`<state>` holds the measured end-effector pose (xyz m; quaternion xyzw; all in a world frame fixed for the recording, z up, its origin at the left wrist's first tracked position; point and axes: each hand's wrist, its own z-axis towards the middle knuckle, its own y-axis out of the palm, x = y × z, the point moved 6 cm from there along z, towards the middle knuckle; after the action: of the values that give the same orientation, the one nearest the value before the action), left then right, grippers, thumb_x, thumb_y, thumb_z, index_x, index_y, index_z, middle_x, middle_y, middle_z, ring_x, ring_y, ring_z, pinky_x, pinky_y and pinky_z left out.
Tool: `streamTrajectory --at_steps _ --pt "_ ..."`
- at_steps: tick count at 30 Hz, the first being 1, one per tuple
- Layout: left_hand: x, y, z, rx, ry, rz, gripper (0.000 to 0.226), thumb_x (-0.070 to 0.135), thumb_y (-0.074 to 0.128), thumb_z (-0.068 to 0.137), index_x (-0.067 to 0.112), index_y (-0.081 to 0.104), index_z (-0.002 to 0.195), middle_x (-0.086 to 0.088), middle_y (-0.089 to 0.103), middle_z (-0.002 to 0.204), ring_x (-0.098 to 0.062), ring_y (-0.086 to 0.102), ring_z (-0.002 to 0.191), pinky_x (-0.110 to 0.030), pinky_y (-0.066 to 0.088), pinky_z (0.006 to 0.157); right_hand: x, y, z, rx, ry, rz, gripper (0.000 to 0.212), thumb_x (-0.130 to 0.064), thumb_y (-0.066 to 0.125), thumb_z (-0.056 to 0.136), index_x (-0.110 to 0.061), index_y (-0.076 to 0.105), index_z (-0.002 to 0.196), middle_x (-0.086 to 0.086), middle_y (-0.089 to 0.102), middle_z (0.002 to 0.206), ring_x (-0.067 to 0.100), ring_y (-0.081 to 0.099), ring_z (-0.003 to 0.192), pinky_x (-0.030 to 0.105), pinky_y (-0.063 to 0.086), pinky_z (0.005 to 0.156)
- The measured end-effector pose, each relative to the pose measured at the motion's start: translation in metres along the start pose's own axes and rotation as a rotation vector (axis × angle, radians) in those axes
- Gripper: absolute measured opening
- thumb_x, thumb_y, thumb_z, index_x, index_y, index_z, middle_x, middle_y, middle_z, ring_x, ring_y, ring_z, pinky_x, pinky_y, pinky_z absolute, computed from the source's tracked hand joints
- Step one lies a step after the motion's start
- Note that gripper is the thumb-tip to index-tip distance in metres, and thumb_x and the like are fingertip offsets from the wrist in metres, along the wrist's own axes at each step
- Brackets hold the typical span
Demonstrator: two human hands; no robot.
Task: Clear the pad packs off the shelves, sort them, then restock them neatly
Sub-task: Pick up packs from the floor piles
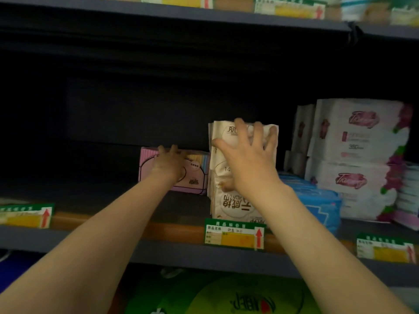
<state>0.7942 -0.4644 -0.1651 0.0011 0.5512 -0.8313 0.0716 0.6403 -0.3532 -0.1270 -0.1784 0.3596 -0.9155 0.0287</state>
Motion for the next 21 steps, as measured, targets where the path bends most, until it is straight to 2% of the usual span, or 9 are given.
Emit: streamTrajectory --at_steps 3,7,10,13,15,16,18,20,21 --pt "0.001 0.002 0.007 -0.027 0.068 -0.037 0.069 0.019 0.050 0.093 0.030 0.011 0.149 -0.008 0.018 0.154 -0.040 0.016 0.139 -0.048 0.028 0.111 0.003 0.002 0.000 0.010 -0.014 0.040 0.087 -0.030 0.079 0.070 -0.036 0.024 0.138 0.014 -0.007 0.151 0.045 -0.004 0.138 0.065 -0.007 0.107" --pt "0.004 0.004 0.007 -0.108 0.108 -0.094 0.075 0.014 0.046 0.094 0.035 -0.001 0.149 -0.003 -0.001 0.158 -0.036 -0.001 0.144 -0.049 0.018 0.115 0.006 0.002 -0.003 0.024 -0.013 0.099 0.080 -0.029 0.074 0.076 -0.035 0.023 0.138 0.015 -0.008 0.152 0.045 -0.006 0.138 0.065 -0.009 0.107" --pt "0.016 0.002 0.001 -0.139 0.200 -0.104 0.072 0.013 0.045 0.095 0.033 0.001 0.149 -0.004 -0.004 0.158 -0.033 -0.004 0.144 -0.051 0.009 0.117 0.007 0.001 -0.003 -0.006 -0.011 0.122 0.078 -0.026 0.071 0.079 -0.034 0.023 0.140 0.015 -0.009 0.152 0.045 -0.007 0.138 0.065 -0.010 0.107" --pt "0.032 -0.013 -0.015 0.060 0.280 -0.067 0.061 0.006 0.045 0.094 0.023 0.021 0.148 -0.006 0.015 0.154 -0.036 0.015 0.140 -0.044 0.026 0.113 0.006 -0.001 -0.004 -0.026 -0.008 0.119 0.078 -0.028 0.072 0.079 -0.034 0.023 0.140 0.015 -0.010 0.152 0.045 -0.007 0.139 0.065 -0.009 0.107" --pt "0.037 -0.018 -0.023 0.177 0.255 -0.035 0.058 0.004 0.046 0.092 0.018 0.028 0.145 -0.009 0.029 0.145 -0.031 0.029 0.132 -0.037 0.037 0.104 0.005 -0.002 -0.005 -0.023 -0.012 0.112 0.076 -0.028 0.070 0.080 -0.034 0.023 0.140 0.015 -0.009 0.152 0.045 -0.006 0.139 0.065 -0.009 0.107" --pt "0.038 -0.015 -0.023 0.142 0.226 -0.059 0.059 0.004 0.048 0.091 0.017 0.028 0.145 -0.010 0.034 0.143 -0.029 0.034 0.129 -0.036 0.039 0.101 0.005 -0.002 -0.005 -0.015 -0.012 0.111 0.076 -0.028 0.070 0.080 -0.033 0.024 0.140 0.015 -0.008 0.153 0.045 -0.006 0.139 0.065 -0.009 0.107" --pt "0.037 0.007 -0.017 -0.103 0.160 -0.139 0.067 0.006 0.053 0.090 0.020 0.021 0.147 -0.011 0.039 0.142 -0.027 0.042 0.126 -0.035 0.042 0.097 0.006 -0.002 -0.005 -0.012 -0.002 0.105 0.078 -0.028 0.072 0.078 -0.033 0.025 0.140 0.015 -0.007 0.152 0.045 -0.006 0.139 0.065 -0.009 0.107" --pt "0.038 0.028 -0.017 -0.327 0.105 -0.197 0.080 0.005 0.054 0.088 0.028 0.009 0.150 -0.014 0.024 0.152 -0.031 0.038 0.132 -0.041 0.041 0.103 0.006 -0.001 -0.003 -0.033 0.008 0.084 0.081 -0.029 0.074 0.076 -0.033 0.024 0.140 0.015 -0.006 0.152 0.045 -0.006 0.139 0.065 -0.008 0.107" --pt "0.038 0.036 -0.016 -0.370 0.093 -0.216 0.083 0.005 0.054 0.087 0.031 0.005 0.149 -0.015 0.016 0.154 -0.033 0.034 0.134 -0.045 0.039 0.105 0.006 0.000 -0.003 -0.054 0.016 0.077 0.083 -0.029 0.075 0.075 -0.034 0.024 0.140 0.014 -0.006 0.152 0.044 -0.006 0.139 0.064 -0.008 0.107"
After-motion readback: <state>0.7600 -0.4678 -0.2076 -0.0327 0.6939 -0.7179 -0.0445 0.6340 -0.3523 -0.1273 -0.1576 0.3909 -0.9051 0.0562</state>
